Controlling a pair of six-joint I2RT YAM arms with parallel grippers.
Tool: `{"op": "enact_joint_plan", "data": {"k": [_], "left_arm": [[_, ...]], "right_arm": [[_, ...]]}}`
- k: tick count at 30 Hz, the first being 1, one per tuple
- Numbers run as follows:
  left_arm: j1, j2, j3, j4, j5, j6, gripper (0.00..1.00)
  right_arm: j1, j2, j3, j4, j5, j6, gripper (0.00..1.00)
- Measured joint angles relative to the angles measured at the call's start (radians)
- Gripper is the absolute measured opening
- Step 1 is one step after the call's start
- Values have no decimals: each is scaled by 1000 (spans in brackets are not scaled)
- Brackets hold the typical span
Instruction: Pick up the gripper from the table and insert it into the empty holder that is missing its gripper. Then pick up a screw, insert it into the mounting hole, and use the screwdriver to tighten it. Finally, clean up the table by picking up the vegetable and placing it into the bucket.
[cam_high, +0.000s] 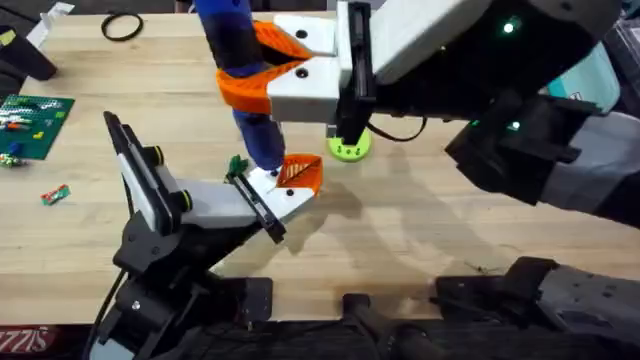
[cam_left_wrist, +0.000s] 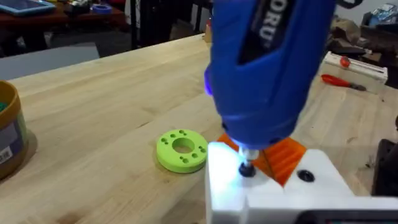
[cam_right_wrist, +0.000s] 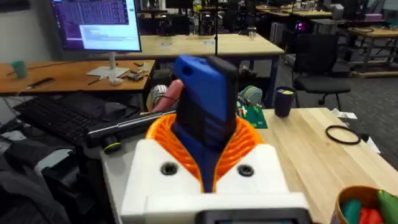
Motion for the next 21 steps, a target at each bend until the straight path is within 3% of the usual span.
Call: {"op": "enact_joint_plan", "data": {"k": [16,21], "left_arm": [[0,0,0,0,0,0,12],[0,-1,0,2,0,1,12]], "right_arm": [[1,0,0,5,0,1,46],[0,23,-3,79,-13,42,47]]}}
